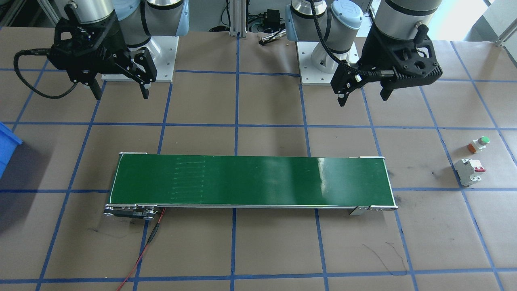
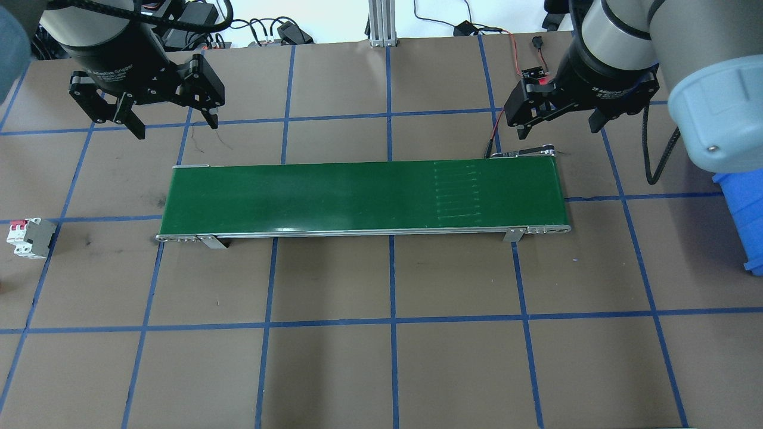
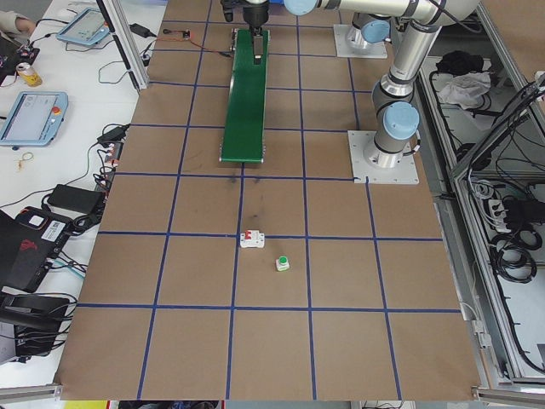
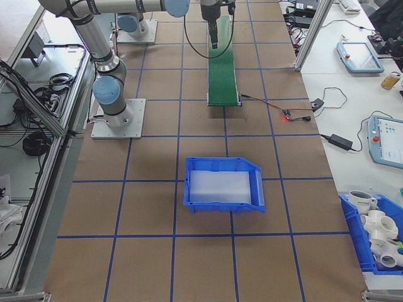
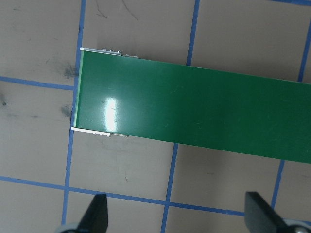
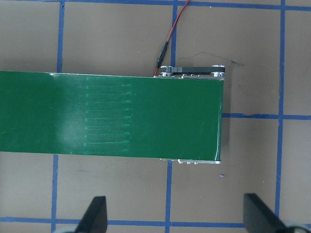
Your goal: Move button from left to right
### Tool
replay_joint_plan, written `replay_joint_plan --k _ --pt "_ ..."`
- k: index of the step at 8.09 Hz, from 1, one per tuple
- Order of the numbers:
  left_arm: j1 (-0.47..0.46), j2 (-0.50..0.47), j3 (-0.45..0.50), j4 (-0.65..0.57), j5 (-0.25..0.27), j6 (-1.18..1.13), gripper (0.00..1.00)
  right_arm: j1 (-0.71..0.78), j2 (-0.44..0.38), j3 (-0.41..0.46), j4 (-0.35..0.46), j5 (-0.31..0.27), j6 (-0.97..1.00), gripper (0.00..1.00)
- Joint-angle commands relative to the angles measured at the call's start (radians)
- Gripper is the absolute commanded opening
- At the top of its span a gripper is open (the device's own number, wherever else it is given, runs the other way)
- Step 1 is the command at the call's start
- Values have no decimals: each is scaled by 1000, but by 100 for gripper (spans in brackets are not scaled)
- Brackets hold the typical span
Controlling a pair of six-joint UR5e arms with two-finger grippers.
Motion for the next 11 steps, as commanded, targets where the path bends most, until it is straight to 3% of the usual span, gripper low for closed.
replay_joint_plan --k 1,6,7,11 --pt "0 10 3 -2 -27 5 100 0 0 1 1 0 0 100" --pt "67 71 3 -22 14 83 100 0 0 1 1 0 0 100" --pt "141 79 3 -23 20 91 100 -1 0 1 1 0 0 100" --pt "598 84 -3 -25 17 250 100 0 0 2 1 0 0 100"
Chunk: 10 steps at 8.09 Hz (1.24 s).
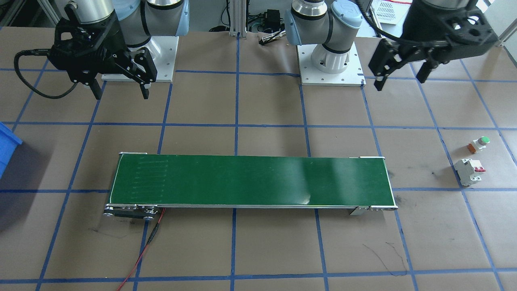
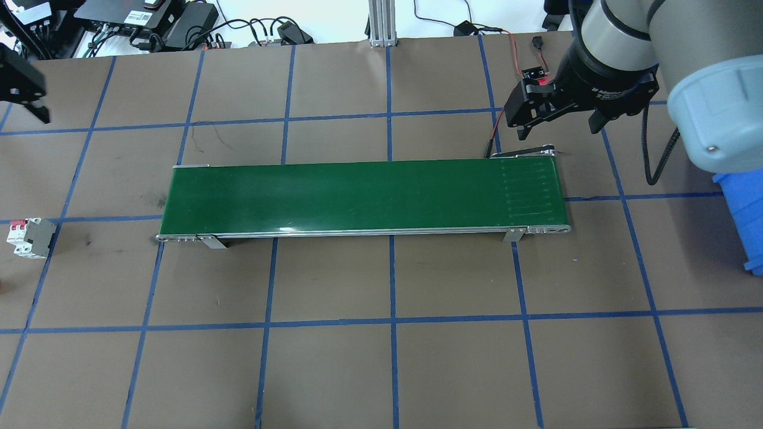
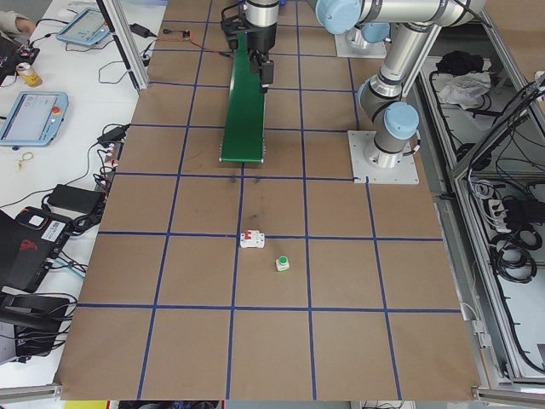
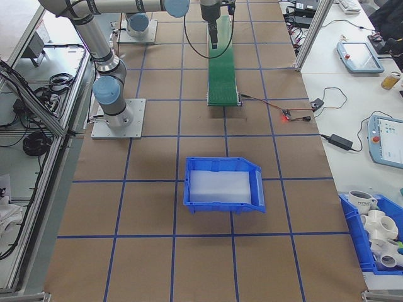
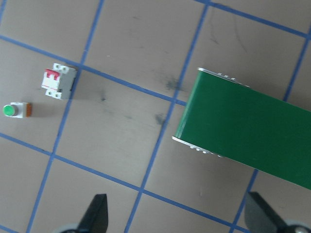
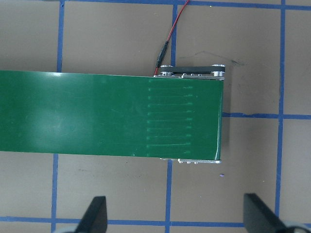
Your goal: Move button from left to right
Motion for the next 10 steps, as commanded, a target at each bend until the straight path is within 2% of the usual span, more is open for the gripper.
replay_joint_plan --k 1,3,4,6,7,9,10 --pt "329 -10 -12 -8 -9 186 100 0 0 1 0 0 0 100" --pt "578 -110 -3 17 -14 360 100 0 0 1 0 0 -2 100" --pt "655 -220 1 38 -11 470 100 0 0 1 0 0 0 100" --pt "717 -354 -9 121 -3 586 100 0 0 1 0 0 0 100" --pt "720 -365 -12 152 -3 621 100 0 0 1 0 0 0 100" --pt "715 -414 -27 315 -6 626 100 0 0 1 0 0 0 100" --pt "709 -443 -33 319 -4 617 100 0 0 1 0 0 0 100"
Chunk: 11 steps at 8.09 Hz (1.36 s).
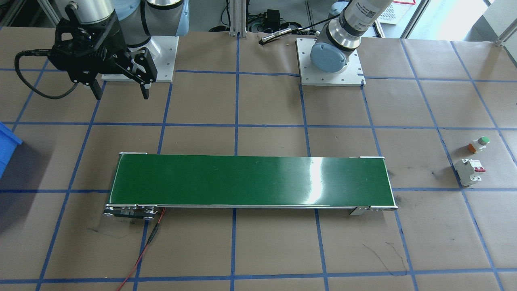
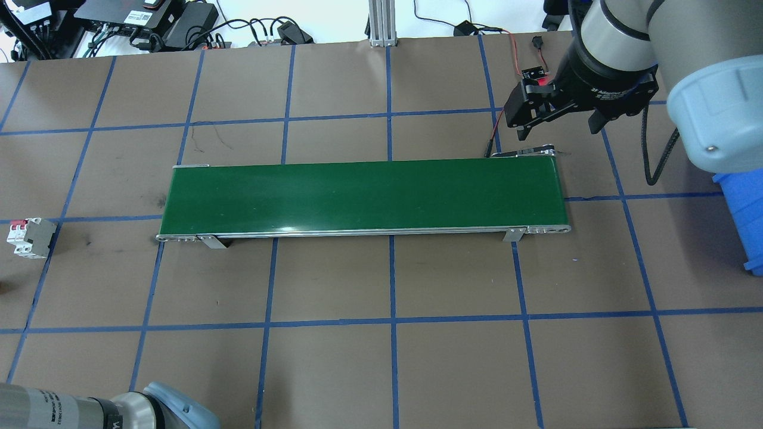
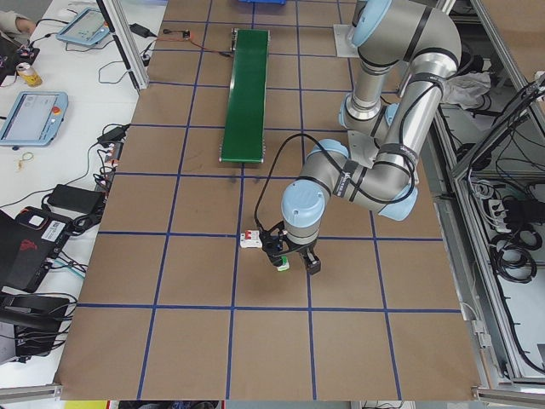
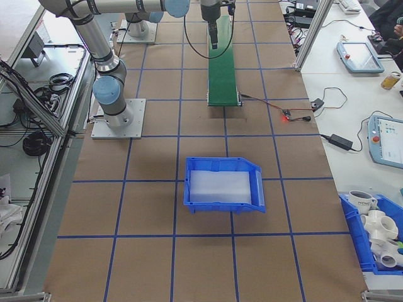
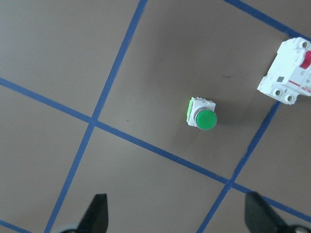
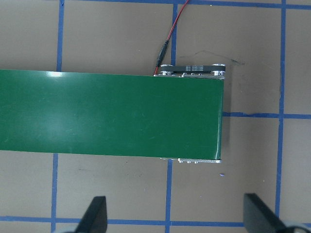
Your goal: Move button from left to right
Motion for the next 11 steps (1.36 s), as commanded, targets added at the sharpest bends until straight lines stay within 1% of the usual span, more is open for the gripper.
replay_joint_plan --k 1,2,3,5,6,7,8,9,10,11 --pt "-24 -81 -28 68 -7 -12 100 0 0 0 0 0 0 100" --pt "-50 -102 -43 132 -7 -3 100 0 0 0 0 0 0 100" --pt "-60 -119 -51 161 -9 1 100 0 0 0 0 0 0 100" --pt "-69 -155 -55 174 -9 0 100 0 0 0 0 0 0 100" --pt "-90 -181 -55 178 -9 -3 100 0 0 0 0 0 0 100" --pt "-103 -197 -57 209 -9 -5 100 0 0 0 0 0 0 100" --pt "-103 -202 -74 214 -7 -6 100 0 0 0 0 0 0 100" --pt "-103 -207 -118 234 -4 -8 100 -2 0 0 0 0 0 100" --pt "-103 -207 -162 325 0 -5 100 0 0 0 0 0 0 100" --pt "-103 -205 -185 336 3 -5 100 0 0 0 0 0 0 100"
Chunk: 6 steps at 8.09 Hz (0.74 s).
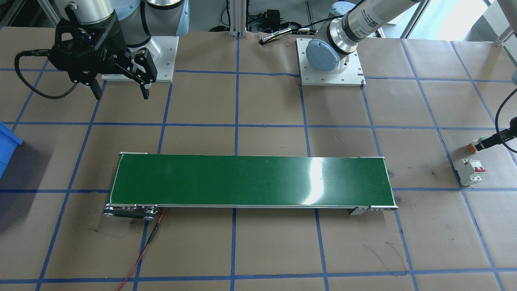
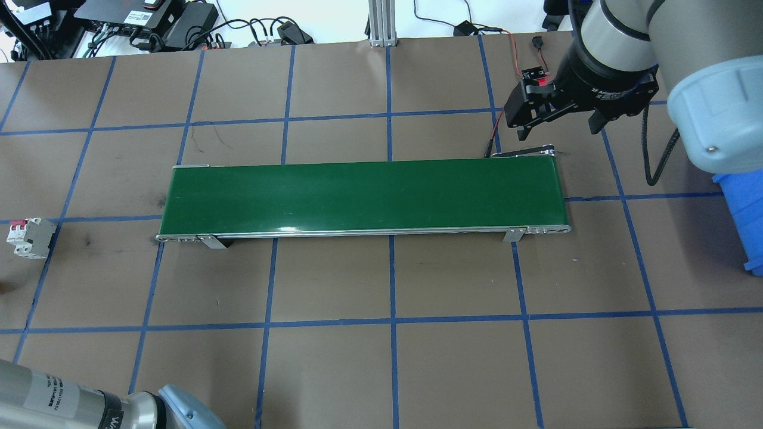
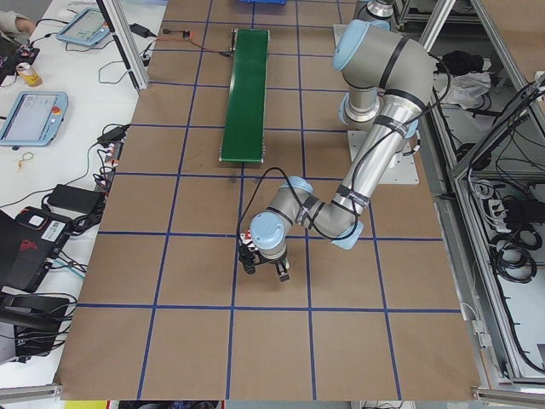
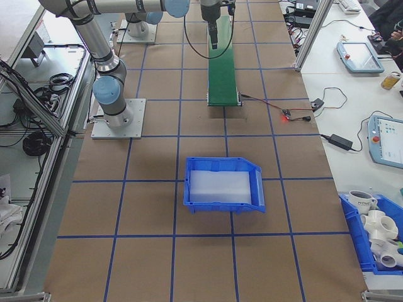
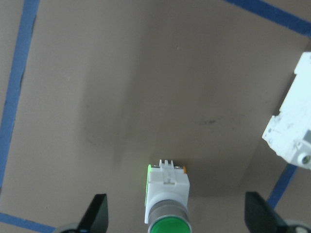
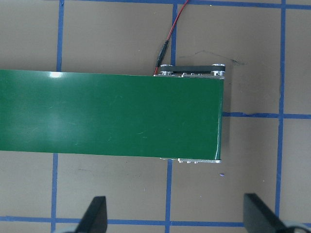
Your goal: Move button from left to right
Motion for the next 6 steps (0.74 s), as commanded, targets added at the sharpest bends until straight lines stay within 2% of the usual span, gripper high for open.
replay_joint_plan --k 1,3,5,6 --pt "1 -1 -57 65 8 9 100 0 0 0 0 0 0 100" --pt "1 -5 -58 62 5 1 100 0 0 0 0 0 0 100" --pt "1 -7 -61 62 32 12 66 0 0 0 0 0 0 100" --pt "1 -7 -60 62 35 13 59 0 0 0 0 0 0 100"
